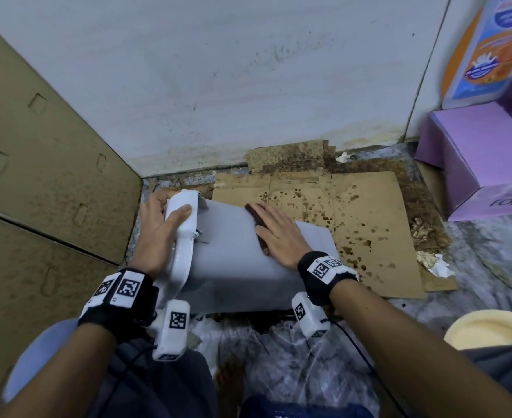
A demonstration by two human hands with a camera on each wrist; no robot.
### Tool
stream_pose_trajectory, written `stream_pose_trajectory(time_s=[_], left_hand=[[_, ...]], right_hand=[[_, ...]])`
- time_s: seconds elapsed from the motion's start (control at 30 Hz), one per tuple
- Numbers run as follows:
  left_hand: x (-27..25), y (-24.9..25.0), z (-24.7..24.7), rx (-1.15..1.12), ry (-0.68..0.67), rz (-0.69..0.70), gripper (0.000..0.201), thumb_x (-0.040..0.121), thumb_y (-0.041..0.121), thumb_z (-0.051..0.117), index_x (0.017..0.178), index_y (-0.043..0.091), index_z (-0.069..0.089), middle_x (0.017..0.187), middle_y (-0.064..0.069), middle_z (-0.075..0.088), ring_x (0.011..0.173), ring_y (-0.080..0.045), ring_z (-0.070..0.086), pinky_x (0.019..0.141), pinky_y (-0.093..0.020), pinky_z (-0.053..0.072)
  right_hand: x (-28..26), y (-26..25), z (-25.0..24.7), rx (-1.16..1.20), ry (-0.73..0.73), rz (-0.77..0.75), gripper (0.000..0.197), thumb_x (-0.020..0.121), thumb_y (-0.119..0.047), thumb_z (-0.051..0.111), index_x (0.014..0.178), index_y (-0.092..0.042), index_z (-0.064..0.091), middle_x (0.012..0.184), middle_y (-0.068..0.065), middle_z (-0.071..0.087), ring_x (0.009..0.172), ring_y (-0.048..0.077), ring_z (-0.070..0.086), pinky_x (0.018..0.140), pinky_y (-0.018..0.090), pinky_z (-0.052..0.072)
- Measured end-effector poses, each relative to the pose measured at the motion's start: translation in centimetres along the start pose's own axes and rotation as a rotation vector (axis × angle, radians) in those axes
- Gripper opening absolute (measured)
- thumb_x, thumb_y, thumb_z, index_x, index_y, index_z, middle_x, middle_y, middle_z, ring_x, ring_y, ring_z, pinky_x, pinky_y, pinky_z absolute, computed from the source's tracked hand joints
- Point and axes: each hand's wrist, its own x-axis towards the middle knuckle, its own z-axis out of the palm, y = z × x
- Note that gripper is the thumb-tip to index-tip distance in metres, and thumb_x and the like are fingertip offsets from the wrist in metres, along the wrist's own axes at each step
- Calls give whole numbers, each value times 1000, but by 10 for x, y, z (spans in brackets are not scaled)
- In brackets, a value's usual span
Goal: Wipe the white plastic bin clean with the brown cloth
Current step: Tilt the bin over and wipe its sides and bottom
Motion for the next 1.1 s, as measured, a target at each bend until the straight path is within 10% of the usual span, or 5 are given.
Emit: stream_pose_trajectory(time_s=[0.23, 0.4, 0.6, 0.87, 1.1], left_hand=[[11, 16, -6, 89, -24, -62, 12, 86, 41, 62, 97, 45, 59, 109, 10, 68, 97, -17, 68, 88, -41, 52], [19, 33, 8, 306, -6, -152, 42, 81, 50, 52, 119, 34, 55, 117, -6, 64, 105, -31, 61, 94, -42, 47], [11, 31, 16, 359, 92, -125, 39, 89, 28, 68, 121, 17, 48, 102, -8, 57, 68, -14, 54, 74, -31, 37], [20, 41, 10, 339, 148, -104, 50, 51, 43, 64, 100, 29, 59, 112, -8, 65, 106, -32, 61, 90, -43, 54], [25, 65, 0, 223, 218, 153, 34, 69, 14, 76, 99, 25, 63, 101, 4, 65, 91, -18, 59, 61, -19, 43]], right_hand=[[-18, 52, -5, -2, 99, 189, 52, 100, -37, 26, 151, -31, 19, 157, -1, 23, 145, 19, 19, 118, 46, 14], [-23, 57, 0, 4, 147, 253, 49, 102, -34, 30, 151, -29, 22, 159, -1, 20, 148, 23, 12, 120, 43, 10], [-36, 50, 4, 9, 183, 256, 49, 103, -34, 31, 151, -30, 21, 161, -2, 15, 149, 23, 7, 120, 45, 9], [-35, 49, 14, 63, 297, 257, 57, 95, -44, 21, 147, -26, 35, 156, 0, 30, 147, 24, 16, 119, 47, 13], [-21, 37, -11, 109, 506, 181, 60, 94, -44, 17, 143, -17, 40, 148, 5, 42, 139, 25, 32, 116, 47, 22]])
